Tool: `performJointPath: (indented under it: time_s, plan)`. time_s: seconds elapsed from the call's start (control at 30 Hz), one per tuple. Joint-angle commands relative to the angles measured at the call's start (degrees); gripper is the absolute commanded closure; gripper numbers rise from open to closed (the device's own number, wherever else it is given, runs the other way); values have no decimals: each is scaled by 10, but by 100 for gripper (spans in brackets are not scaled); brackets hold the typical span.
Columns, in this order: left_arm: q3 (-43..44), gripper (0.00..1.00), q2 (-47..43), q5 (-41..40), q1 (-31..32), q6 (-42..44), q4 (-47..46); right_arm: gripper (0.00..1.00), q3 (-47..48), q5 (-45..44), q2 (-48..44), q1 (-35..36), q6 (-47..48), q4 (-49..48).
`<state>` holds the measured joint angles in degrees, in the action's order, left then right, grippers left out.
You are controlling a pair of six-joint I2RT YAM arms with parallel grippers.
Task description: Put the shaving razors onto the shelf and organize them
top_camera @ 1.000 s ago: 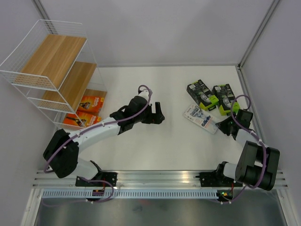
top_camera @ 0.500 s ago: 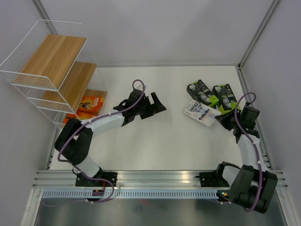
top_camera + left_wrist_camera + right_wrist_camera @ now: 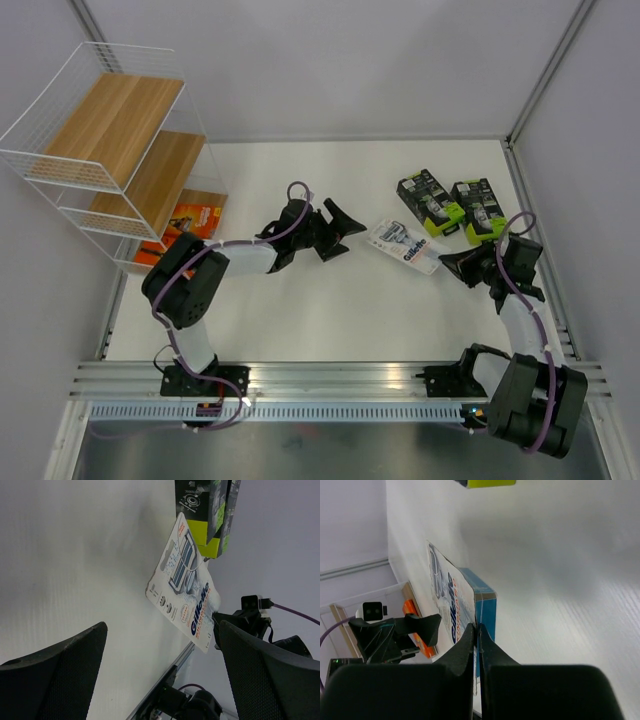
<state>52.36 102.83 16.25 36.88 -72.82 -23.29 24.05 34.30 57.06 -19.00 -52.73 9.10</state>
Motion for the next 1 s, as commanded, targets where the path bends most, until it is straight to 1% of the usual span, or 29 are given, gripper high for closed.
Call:
performJointPath:
  time_s: [0.0, 0.1, 0.17, 0.2, 0.23, 0.33, 0.43, 0.47, 0.53, 0.57, 0.63, 0.67, 0.7, 0.73, 0.77, 0.8, 0.83, 0.87, 0.9, 0.93, 0.97]
  plan:
    - [24, 4, 9, 20, 2, -28, -34, 100, 33, 38, -8, 18, -12, -31]
    - [42, 4, 20, 12, 2, -26, 4, 99, 30, 42, -9, 27, -25, -43]
    - [38, 4, 29, 16, 1, -36, -10, 100, 30, 44, -11, 34, -29, -44]
    - [37, 5, 33, 19, 1, -41, -38, 99, 28, 44, -11, 41, -29, -44]
    - [39, 5, 39, 27, 1, -50, -48, 99, 24, 42, -13, 46, -31, -44]
    - [52, 9, 59, 48, 2, -62, -72, 99, 9, 45, -22, 63, -54, -62]
    - [52, 26, 67, 61, 1, -65, -104, 100, 5, 49, -28, 72, -62, -71]
    - [53, 36, 69, 65, 1, -64, -110, 100, 7, 48, -30, 75, -59, -67]
    - [46, 45, 68, 70, 1, -65, -132, 100, 15, 48, -30, 80, -48, -59]
    - [42, 51, 67, 70, 0, -65, -145, 100, 17, 47, -29, 82, -44, -52]
    - [34, 61, 63, 70, -1, -65, -157, 100, 16, 46, -25, 86, -36, -45]
    - [33, 76, 64, 70, -3, -65, -168, 99, 14, 46, -24, 87, -36, -47]
    - [32, 86, 64, 74, -5, -65, -170, 100, 13, 47, -23, 91, -35, -47]
    - [33, 98, 67, 82, -6, -65, -170, 99, 13, 46, -21, 92, -30, -44]
    - [34, 98, 69, 89, -8, -65, -175, 100, 20, 46, -20, 92, -24, -39]
    - [35, 98, 70, 96, -10, -65, -175, 99, 27, 41, -14, 93, -12, -14]
    - [33, 98, 70, 104, -12, -65, -175, 99, 37, 35, -10, 93, 16, 7]
    - [30, 98, 67, 107, -15, -64, -175, 95, 69, 25, -3, 93, 41, 35]
    - [25, 98, 63, 107, -17, -50, -167, 87, 90, -11, 14, 93, 66, 111]
    - [27, 98, 49, 103, -21, -36, -147, 59, 112, -33, 23, 93, 114, 147]
    - [31, 98, 38, 99, -29, -15, -112, 47, 153, -51, 32, 93, 132, 176]
